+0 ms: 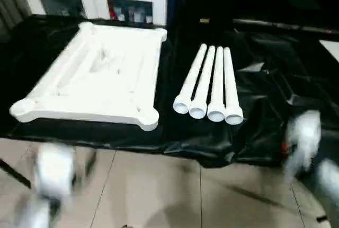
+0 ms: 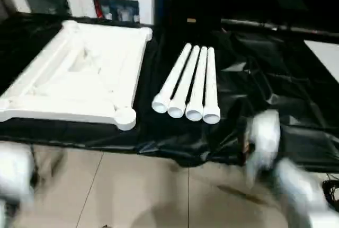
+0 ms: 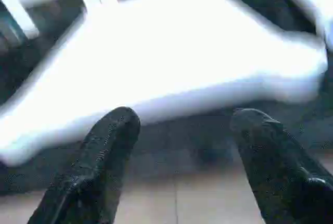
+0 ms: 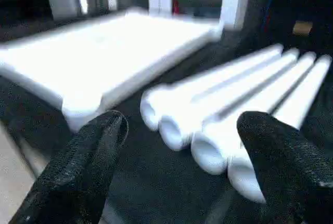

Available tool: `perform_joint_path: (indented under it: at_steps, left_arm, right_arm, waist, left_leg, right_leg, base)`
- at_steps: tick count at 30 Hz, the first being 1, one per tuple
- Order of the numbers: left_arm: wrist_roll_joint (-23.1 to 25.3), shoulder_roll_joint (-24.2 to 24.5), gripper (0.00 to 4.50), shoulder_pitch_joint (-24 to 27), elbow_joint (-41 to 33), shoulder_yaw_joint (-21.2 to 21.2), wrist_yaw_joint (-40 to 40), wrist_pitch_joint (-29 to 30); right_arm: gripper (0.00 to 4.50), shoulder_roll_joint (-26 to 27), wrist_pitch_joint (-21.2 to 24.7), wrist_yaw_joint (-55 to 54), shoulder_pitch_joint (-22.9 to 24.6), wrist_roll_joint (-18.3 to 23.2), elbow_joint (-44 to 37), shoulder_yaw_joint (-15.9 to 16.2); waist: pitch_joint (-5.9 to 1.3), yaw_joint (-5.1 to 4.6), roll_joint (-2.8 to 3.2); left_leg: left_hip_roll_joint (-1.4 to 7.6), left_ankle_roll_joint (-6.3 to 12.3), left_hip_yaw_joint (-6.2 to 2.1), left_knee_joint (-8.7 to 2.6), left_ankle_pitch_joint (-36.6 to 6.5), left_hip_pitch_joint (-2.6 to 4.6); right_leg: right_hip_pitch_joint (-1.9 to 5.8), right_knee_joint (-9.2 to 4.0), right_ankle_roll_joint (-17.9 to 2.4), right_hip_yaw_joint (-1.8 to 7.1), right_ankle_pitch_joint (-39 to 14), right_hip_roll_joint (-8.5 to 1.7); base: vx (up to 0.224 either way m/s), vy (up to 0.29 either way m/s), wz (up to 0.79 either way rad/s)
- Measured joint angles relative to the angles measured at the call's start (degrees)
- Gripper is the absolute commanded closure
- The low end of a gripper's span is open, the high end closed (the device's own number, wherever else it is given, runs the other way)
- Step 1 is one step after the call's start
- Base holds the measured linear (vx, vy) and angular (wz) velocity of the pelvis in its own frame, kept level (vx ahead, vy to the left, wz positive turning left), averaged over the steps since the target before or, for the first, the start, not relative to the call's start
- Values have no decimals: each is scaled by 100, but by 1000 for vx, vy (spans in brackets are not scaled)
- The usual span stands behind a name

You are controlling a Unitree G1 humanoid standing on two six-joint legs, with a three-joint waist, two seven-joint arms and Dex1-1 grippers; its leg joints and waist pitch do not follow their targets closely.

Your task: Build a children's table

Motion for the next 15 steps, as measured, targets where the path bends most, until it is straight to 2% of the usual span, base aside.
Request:
perform_joint_path:
  at_steps: [2, 4, 5, 6, 8, 9, 11, 13, 15]
  left_arm:
    - [-49, 36, 114, -669, 262, -3, 1, 190]
    - [-72, -33, 114, -1399, 654, -9, 30, 300]
    - [-76, -74, 114, -1624, 815, -23, 45, 329]
    - [-67, -154, 114, -1897, 1098, -61, 51, 392]
    - [-51, -265, 114, -2125, 1418, -142, 75, 436]
    - [-51, -374, 114, -2309, 1758, -160, 160, 437]
    - [-41, -449, 114, -2543, 2107, -156, 288, 411]
    - [42, -595, 114, -2819, 2441, -84, 644, 328]
    - [-61, -801, 114, -3110, 2713, 111, 864, 270]
  right_arm:
    - [67, 196, 182, -181, -581, -13, 255, 53]
    - [67, 433, 238, -366, -1174, -206, 644, 226]
    - [67, 521, 213, -452, -1333, -342, 807, 344]
    - [67, 630, 86, -667, -1524, -670, 1134, 536]
    - [67, 774, -64, -904, -1670, -974, 1539, 689]
    - [67, 912, -271, -985, -1784, -1126, 1925, 796]
    - [67, 1072, -465, -990, -1910, -1165, 2306, 881]
    - [67, 1195, -639, -1120, -2221, -1281, 2807, 966]
    - [67, 1324, -694, -1398, -2650, -1422, 3363, 965]
  waist:
    - [2, -3, -5]
    - [-10, -6, -33]
    - [-21, -7, -56]
    - [-31, -6, -83]
    - [-43, 2, -113]
    - [-36, 10, -139]
    - [-26, 11, -172]
    - [-18, 4, -204]
    - [-9, 9, -234]
  left_leg:
    - [0, -1, -5, 30, 1, -3]
    - [0, -11, -7, 66, 7, -8]
    - [0, -16, -7, 74, 10, -9]
    - [0, -20, -7, 71, 12, -18]
    - [0, -22, -7, 72, 14, -34]
    - [0, -21, -7, 76, 15, -70]
    - [1, 9, -7, 87, 34, -115]
    - [2, 13, -7, 106, 34, -145]
    - [3, 14, -6, 115, 34, -143]
  right_leg:
    - [-13, 30, 2, 1, 2, 0]
    - [-31, 78, -4, 10, 6, -3]
    - [-39, 94, -4, 14, 7, -3]
    - [-38, 95, -5, 14, 5, -3]
    - [-68, 99, -33, 13, 18, -3]
    - [-97, 103, -36, 13, 20, -3]
    - [-137, 117, -40, 13, 19, -2]
    - [-168, 137, -44, 14, 18, -3]
    - [-173, 157, -52, 14, 16, -4]
  base:
    - [0, 0, 0]
    - [0, 0, 0]
    - [0, 0, 0]
    - [0, 0, 0]
    - [0, 0, 0]
    - [0, 0, 0]
    - [0, 0, 0]
    - [0, 0, 0]
    - [0, 0, 0]
